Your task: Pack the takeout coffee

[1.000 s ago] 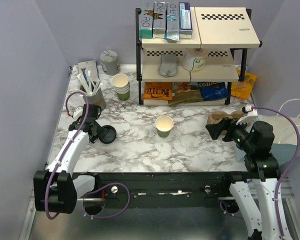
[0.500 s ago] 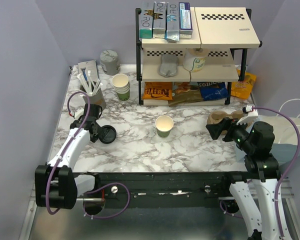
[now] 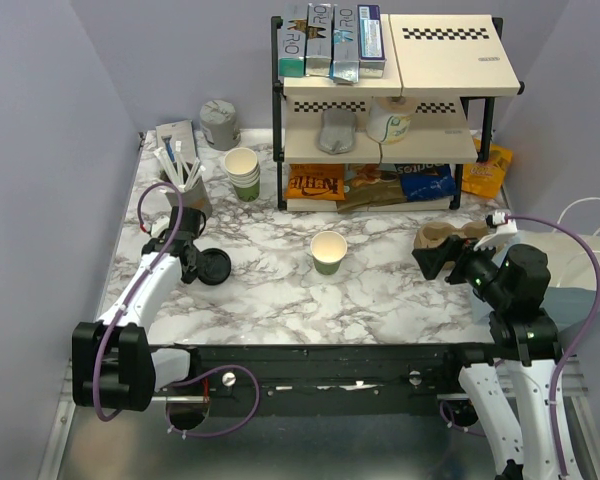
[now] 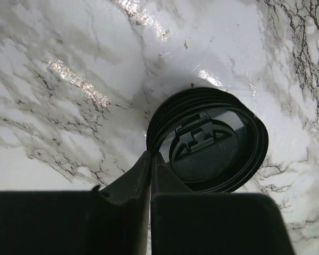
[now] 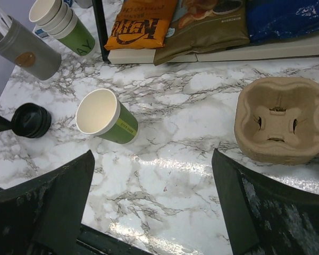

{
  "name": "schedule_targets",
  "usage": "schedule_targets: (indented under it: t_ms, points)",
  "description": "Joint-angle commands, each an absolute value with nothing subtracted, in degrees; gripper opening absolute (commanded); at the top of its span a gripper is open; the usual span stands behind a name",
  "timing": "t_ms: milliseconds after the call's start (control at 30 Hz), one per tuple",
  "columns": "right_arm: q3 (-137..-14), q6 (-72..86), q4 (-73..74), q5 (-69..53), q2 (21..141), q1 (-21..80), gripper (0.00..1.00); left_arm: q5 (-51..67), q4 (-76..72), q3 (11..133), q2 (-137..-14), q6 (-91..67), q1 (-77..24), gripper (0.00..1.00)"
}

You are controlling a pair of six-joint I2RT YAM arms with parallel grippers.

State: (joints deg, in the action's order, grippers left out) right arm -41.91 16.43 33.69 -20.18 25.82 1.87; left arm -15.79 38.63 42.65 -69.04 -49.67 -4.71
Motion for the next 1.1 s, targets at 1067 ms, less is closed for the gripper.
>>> schedule_targets:
  t_ms: [1067]
  points:
    - [-49.83,-1.37,19.44,-18.3,39.7,39.3,0.91,1.99,43.23,50.71,-56.16,-47.81,-4.57,0.0]
